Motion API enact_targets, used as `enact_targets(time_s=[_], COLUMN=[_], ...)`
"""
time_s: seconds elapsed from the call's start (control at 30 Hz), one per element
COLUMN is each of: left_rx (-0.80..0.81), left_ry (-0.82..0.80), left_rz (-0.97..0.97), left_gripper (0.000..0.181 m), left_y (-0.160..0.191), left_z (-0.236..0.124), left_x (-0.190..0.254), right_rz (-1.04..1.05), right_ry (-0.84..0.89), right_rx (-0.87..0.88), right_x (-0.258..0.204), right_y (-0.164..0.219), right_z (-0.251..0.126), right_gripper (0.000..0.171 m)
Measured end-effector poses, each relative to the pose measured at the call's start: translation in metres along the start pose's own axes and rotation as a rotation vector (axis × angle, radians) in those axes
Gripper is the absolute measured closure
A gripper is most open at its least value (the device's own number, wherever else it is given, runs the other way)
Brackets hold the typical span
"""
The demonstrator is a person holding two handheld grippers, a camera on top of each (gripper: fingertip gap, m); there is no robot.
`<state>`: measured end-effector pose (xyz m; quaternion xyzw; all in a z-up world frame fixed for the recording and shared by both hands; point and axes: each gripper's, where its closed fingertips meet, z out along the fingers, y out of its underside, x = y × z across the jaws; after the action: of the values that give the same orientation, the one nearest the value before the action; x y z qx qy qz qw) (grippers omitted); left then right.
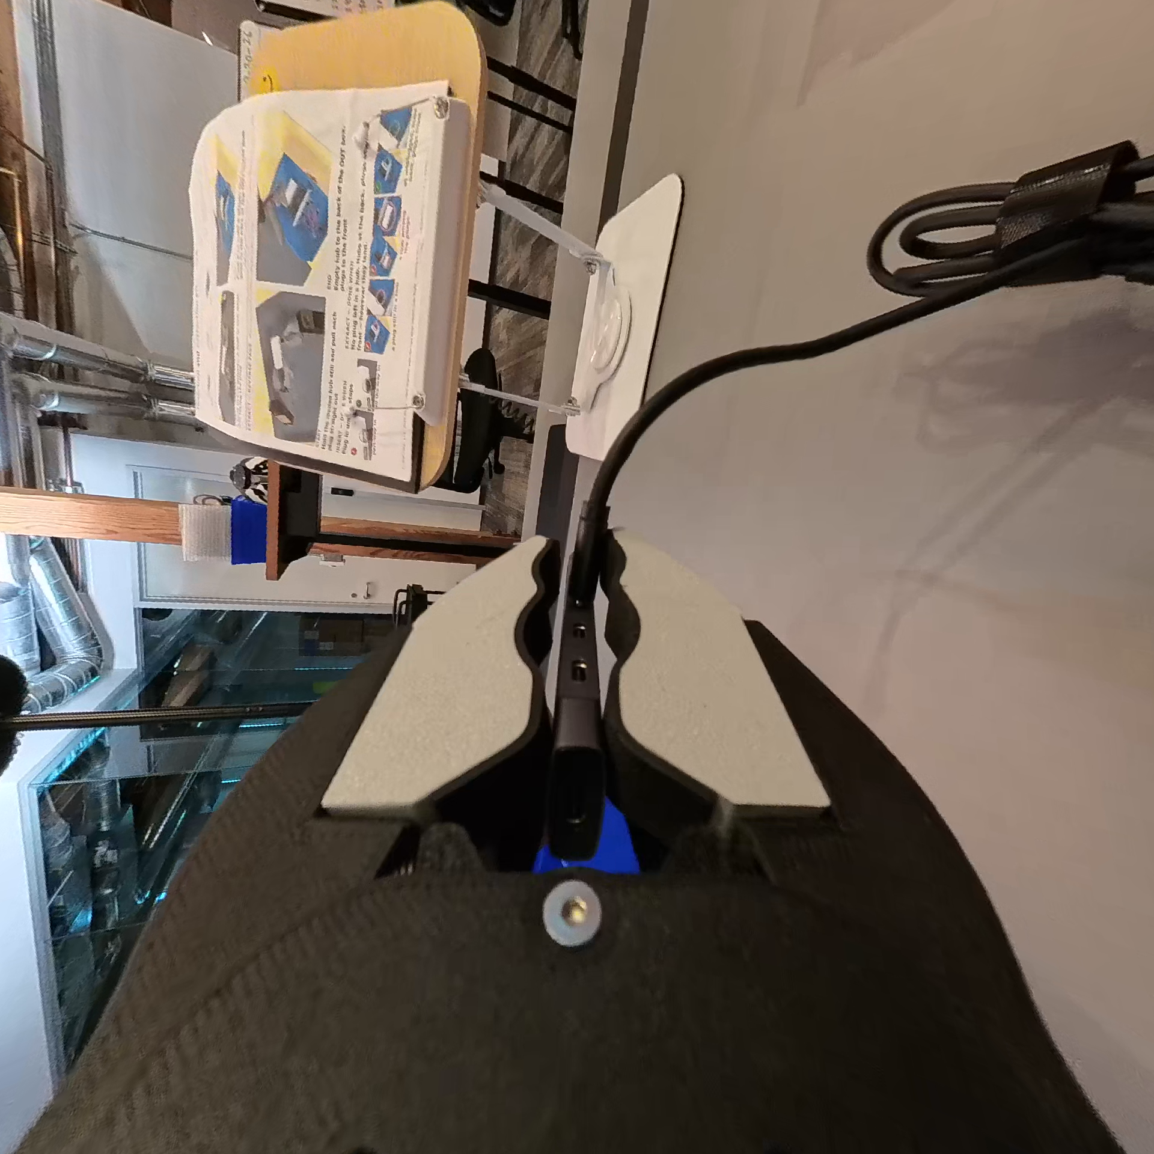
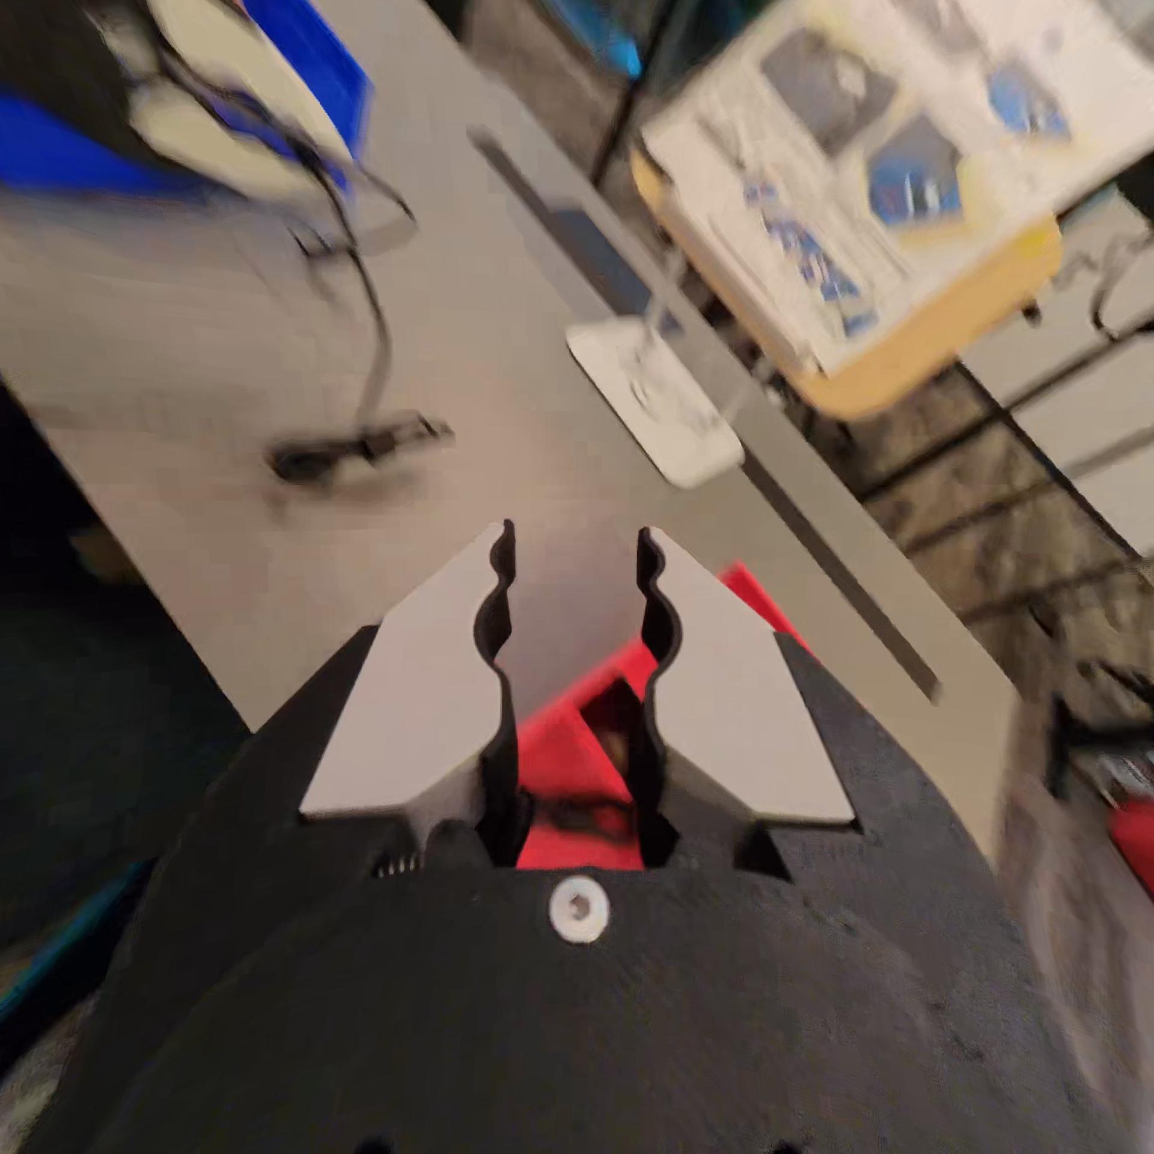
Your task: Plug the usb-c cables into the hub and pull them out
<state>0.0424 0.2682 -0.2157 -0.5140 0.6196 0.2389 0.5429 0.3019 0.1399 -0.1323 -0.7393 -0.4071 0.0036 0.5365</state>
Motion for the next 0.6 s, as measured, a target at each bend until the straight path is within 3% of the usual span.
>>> enact_targets(time_s=[0.1, 0.2, 0.4, 0.6], left_rx=[0.014, 0.025, 0.052, 0.102], left_ry=[-0.015, -0.024, -0.042, -0.033], left_rz=[-0.003, -0.005, -0.011, 0.01], left_gripper=[0.169, 0.169, 0.169, 0.169], left_y=[-0.004, -0.007, -0.012, -0.025], left_z=[-0.002, -0.005, -0.011, -0.017], left_x=[-0.002, -0.003, -0.007, -0.005], right_rz=[0.046, 0.06, 0.198, 0.264], right_ry=[-0.153, -0.19, -0.393, -0.453], right_rx=[0.197, 0.268, 0.333, 0.343], right_x=[-0.047, -0.067, -0.114, -0.131], right_y=[-0.054, -0.077, -0.097, -0.104], right_z=[0.025, 0.059, 0.127, 0.173], right_gripper=[0.137, 0.139, 0.137, 0.141])
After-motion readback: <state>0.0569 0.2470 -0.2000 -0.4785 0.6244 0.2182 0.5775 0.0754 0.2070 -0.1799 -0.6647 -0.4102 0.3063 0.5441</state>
